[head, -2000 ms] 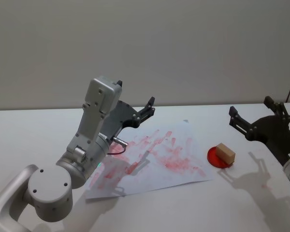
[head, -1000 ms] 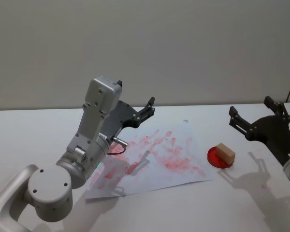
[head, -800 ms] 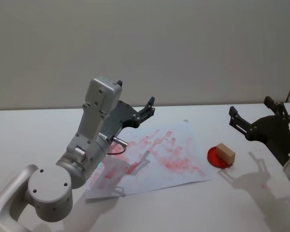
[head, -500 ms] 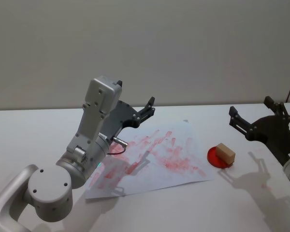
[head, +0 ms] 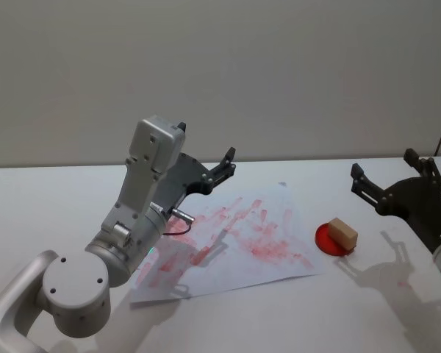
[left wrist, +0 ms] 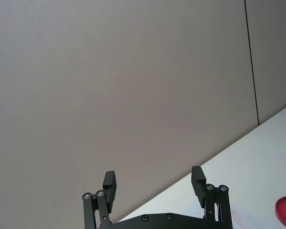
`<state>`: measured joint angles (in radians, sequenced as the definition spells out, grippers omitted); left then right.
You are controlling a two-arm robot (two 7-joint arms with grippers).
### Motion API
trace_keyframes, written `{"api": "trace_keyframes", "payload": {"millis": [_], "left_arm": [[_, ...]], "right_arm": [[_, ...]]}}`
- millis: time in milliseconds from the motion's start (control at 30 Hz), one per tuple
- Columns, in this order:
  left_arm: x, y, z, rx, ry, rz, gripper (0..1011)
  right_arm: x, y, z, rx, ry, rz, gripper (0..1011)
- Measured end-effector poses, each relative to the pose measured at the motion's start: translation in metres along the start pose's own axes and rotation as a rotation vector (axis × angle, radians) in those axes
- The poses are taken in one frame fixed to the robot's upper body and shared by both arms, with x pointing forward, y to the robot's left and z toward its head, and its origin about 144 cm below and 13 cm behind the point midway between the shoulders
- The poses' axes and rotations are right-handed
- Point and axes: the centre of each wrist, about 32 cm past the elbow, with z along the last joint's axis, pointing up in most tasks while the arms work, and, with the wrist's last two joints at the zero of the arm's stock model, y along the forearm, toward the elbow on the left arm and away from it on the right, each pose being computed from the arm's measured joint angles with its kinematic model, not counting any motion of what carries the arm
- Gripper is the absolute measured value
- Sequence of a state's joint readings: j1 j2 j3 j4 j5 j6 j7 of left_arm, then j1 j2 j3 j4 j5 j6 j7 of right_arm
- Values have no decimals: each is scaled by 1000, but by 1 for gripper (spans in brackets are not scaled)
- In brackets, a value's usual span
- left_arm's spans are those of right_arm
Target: Use the one hand to pick up the stamp and affix it onto the A4 paper.
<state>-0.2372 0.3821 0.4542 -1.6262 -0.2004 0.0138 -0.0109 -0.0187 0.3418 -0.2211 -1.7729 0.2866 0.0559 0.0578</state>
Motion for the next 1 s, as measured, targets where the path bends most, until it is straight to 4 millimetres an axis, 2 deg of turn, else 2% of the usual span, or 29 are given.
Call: {"api": "trace_keyframes", "payload": {"millis": [567, 1000], "left_arm": [[0, 0, 0, 0, 0, 0, 1001], [0, 0, 0, 0, 0, 0, 1001]], "right_arm": [[10, -10, 2, -166, 4, -15, 1001], [19, 8, -8, -297, 6, 71, 1001]]}}
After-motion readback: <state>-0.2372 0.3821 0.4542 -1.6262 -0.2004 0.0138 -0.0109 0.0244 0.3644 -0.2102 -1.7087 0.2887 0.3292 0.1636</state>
